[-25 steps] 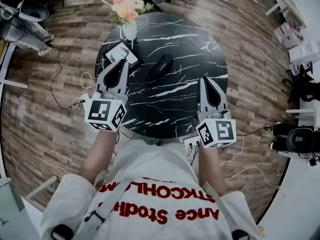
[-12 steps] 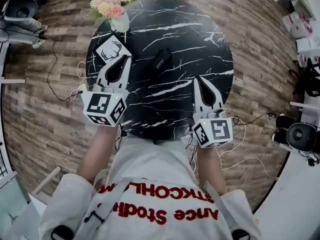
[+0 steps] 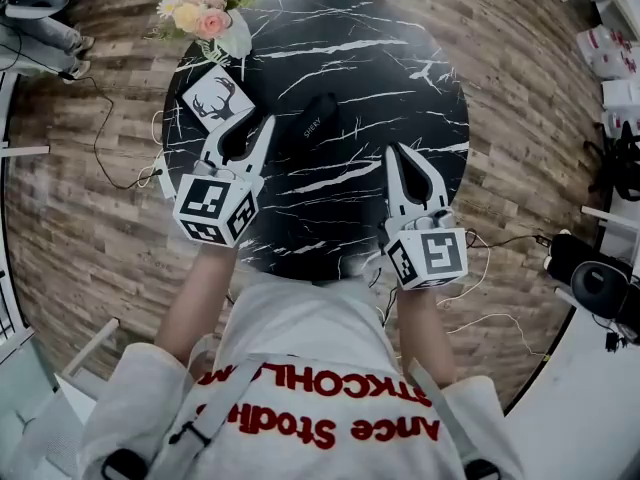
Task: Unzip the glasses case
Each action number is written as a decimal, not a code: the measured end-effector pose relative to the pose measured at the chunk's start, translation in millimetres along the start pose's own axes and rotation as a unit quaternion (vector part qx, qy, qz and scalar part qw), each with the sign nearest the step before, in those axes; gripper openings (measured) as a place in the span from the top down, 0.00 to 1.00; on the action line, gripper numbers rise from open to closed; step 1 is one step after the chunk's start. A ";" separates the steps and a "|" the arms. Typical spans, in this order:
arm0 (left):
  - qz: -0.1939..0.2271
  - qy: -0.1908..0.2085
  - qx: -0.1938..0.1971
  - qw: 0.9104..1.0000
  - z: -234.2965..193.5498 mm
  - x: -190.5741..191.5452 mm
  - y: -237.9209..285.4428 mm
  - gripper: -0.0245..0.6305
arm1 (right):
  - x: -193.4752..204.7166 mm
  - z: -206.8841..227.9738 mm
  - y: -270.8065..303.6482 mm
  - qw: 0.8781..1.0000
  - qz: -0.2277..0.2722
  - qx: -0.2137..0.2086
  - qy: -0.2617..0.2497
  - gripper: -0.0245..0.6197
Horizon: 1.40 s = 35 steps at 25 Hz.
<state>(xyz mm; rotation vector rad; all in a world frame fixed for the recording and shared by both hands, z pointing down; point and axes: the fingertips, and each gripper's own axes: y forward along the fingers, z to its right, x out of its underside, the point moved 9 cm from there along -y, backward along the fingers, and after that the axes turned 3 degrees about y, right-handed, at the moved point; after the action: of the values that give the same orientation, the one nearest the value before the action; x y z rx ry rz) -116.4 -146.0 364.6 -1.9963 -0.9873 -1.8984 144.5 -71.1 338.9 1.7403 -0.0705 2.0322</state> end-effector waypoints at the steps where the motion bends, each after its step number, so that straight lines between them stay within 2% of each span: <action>1: -0.003 -0.001 0.002 1.000 0.6 0.5 3.1 0.85 | 0.3 1.8 0.7 1.000 0.000 -0.001 0.001 0.94; 6: -0.020 -0.002 0.010 1.000 4.6 5.3 16.2 0.77 | 4.0 9.3 -1.7 1.000 -0.003 0.001 0.008 0.94; 12: -0.088 -0.035 0.050 0.994 -3.5 33.6 50.3 0.56 | 9.2 11.1 1.2 1.000 -0.011 -0.002 0.010 0.94; 18: -0.143 -0.029 0.073 0.987 -4.4 54.2 72.3 0.53 | 14.1 8.6 -0.8 1.000 -0.017 -0.004 0.011 0.93; 22: -0.201 -0.049 0.099 0.973 -5.7 82.6 95.0 0.49 | 16.2 5.4 -3.6 1.000 -0.020 -0.005 0.009 0.94; 26: -0.261 -0.086 0.121 0.954 -10.5 106.6 120.3 0.48 | 17.4 2.4 -9.5 1.000 -0.025 -0.002 0.004 0.93; 29: -0.310 -0.080 0.137 0.938 -10.4 118.4 131.0 0.48 | 22.2 3.6 -16.0 1.000 -0.026 0.003 0.006 0.94; 35: -0.357 -0.086 0.141 0.919 -11.1 134.5 126.1 0.52 | 26.9 7.3 -24.7 0.999 -0.031 0.011 0.012 0.93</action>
<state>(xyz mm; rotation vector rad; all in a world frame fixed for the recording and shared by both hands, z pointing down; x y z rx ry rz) -58.1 -204.7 529.8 -1.7848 -2.1338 -1.7229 158.0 -43.2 359.5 1.7107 0.0140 2.0155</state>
